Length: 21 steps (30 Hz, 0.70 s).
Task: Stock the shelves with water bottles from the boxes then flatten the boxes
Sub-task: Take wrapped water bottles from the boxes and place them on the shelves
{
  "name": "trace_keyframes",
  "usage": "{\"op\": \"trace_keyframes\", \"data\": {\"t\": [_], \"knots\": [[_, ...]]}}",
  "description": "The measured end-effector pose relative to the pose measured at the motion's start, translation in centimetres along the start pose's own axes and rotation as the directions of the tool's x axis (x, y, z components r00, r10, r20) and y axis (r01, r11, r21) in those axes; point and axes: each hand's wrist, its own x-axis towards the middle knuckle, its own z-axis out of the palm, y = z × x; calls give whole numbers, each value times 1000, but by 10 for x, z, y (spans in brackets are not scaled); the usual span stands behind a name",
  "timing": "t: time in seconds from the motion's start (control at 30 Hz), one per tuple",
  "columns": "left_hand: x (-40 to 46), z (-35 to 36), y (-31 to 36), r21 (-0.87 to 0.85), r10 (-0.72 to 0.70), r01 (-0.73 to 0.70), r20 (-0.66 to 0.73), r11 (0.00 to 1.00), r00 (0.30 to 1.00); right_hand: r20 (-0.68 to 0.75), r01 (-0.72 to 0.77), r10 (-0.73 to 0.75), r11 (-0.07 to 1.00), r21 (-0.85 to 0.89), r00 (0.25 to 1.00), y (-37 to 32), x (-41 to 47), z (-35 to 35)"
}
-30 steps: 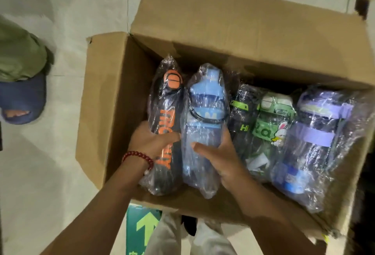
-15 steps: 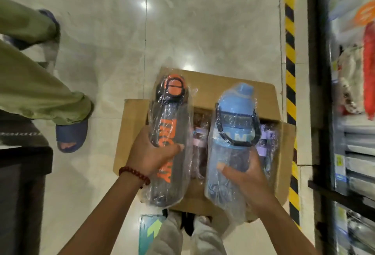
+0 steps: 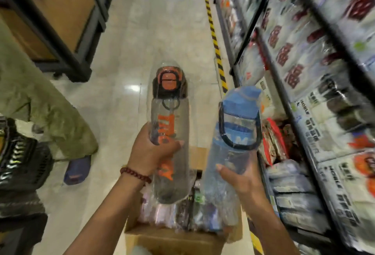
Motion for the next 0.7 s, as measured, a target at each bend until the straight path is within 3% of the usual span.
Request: {"op": "trace_keyframes", "data": {"t": [0.17,0.43,0.7], "knots": [[-28,20,72,-8,173,-173,95,985,980,-133,133,-127,990,40,983,-69,-49,-30],[-99,51,131,-47,264,-262,293,964,919,-388,184,-142,980,73,911,-100,-163,-54],[-163,62,127,-53,287,-310,548,949,785,-704,223,-95,970,92,704,-85,-259,-36]]}}
